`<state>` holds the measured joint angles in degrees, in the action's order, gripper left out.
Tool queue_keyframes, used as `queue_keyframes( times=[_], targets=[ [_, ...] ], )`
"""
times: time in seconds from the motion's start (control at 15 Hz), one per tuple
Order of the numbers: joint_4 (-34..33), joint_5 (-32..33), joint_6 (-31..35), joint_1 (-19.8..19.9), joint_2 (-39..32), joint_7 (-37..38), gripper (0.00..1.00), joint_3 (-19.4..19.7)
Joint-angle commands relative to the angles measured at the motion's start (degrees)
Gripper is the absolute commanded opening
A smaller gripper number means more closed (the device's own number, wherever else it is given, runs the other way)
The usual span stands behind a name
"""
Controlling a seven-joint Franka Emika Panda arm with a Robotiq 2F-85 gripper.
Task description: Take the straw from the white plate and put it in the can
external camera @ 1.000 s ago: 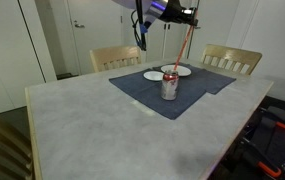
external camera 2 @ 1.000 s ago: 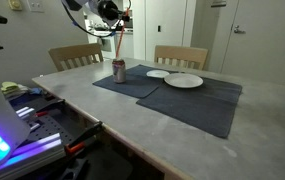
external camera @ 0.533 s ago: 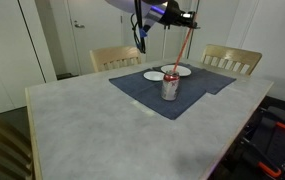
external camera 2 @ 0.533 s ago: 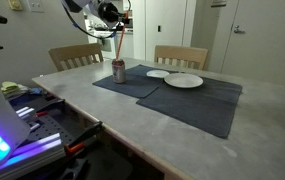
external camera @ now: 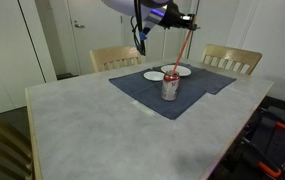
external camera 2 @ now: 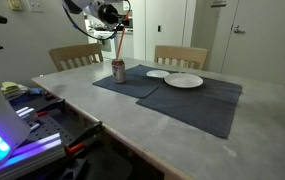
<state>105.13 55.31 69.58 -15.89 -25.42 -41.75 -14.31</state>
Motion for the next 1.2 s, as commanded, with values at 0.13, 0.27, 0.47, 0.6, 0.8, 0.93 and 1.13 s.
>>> queue_keyframes(
  times=[0.13, 0.27, 0.47, 0.6, 0.8, 0.93, 1.13],
  targets=[
    [-1.3, 0.1, -0.2, 0.6, -1.9, 0.4, 0.02, -0.5],
    [-1.1, 0.3, -0.4, 0.7, -1.9, 0.2, 0.02, -0.4],
    [-1.1, 0.7, -0.9, 0.8, -1.6, 0.2, 0.02, -0.1],
    [-1.2, 0.9, -1.2, 0.9, -1.5, 0.2, 0.02, 0.1],
    [-1.6, 1.0, -2.1, 0.9, -1.5, -0.3, 0.02, 0.3],
    [-1.6, 1.1, -2.7, 1.0, -1.4, -0.4, 0.02, 0.4],
    [-1.6, 1.1, -3.6, 1.1, -1.5, -0.6, 0.02, 0.3]
  ],
)
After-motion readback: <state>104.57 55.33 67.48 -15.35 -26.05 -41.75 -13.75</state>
